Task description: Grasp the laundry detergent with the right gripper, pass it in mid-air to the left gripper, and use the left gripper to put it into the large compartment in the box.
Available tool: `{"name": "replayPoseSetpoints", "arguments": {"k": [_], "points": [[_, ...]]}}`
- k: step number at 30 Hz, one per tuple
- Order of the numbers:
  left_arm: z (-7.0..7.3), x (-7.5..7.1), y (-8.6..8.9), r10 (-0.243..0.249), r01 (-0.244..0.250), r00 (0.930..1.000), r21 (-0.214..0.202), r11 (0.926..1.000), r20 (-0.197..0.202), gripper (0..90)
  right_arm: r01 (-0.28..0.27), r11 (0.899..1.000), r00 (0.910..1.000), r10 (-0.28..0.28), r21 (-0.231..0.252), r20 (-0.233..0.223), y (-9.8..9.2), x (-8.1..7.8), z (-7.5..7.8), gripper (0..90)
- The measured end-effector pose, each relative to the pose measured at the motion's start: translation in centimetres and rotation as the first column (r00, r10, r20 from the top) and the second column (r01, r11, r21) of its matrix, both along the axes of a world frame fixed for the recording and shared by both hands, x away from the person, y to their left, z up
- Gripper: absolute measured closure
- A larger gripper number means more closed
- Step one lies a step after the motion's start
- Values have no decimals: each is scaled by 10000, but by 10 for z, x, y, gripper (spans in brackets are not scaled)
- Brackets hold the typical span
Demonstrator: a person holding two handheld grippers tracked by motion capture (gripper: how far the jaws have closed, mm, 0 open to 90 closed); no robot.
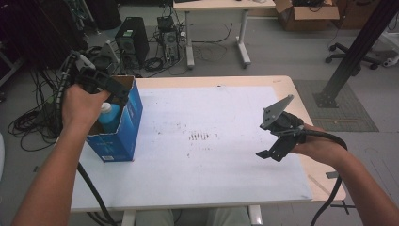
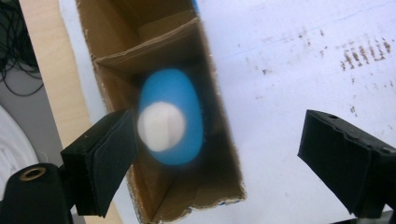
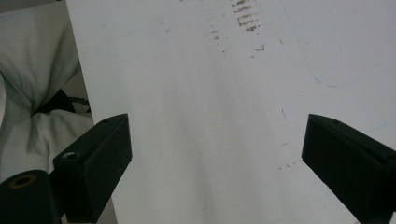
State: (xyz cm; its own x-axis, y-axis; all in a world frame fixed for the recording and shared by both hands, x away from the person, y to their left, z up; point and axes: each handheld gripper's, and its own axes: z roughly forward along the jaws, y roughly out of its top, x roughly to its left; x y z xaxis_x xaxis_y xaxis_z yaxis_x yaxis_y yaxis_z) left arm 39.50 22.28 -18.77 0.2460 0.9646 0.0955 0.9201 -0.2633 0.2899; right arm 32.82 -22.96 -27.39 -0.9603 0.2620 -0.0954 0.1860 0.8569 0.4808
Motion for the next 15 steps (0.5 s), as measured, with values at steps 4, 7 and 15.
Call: {"name": "replayPoseSetpoints", "arguments": {"k": [4,7,15], "points": [[4,-4,-9,-366,366,9993,21,9993,44,110,39,10000,10000,-39,-28,-23,-1,0,0,79],[8,-8,-17,-729,729,9972,-5,9973,176,110,73,10000,10000,-73,-19,-49,-1,0,0,78],[12,-13,-38,-1502,1503,9882,-26,9886,291,88,78,10000,10000,-78,-27,-30,0,0,0,78]]}}
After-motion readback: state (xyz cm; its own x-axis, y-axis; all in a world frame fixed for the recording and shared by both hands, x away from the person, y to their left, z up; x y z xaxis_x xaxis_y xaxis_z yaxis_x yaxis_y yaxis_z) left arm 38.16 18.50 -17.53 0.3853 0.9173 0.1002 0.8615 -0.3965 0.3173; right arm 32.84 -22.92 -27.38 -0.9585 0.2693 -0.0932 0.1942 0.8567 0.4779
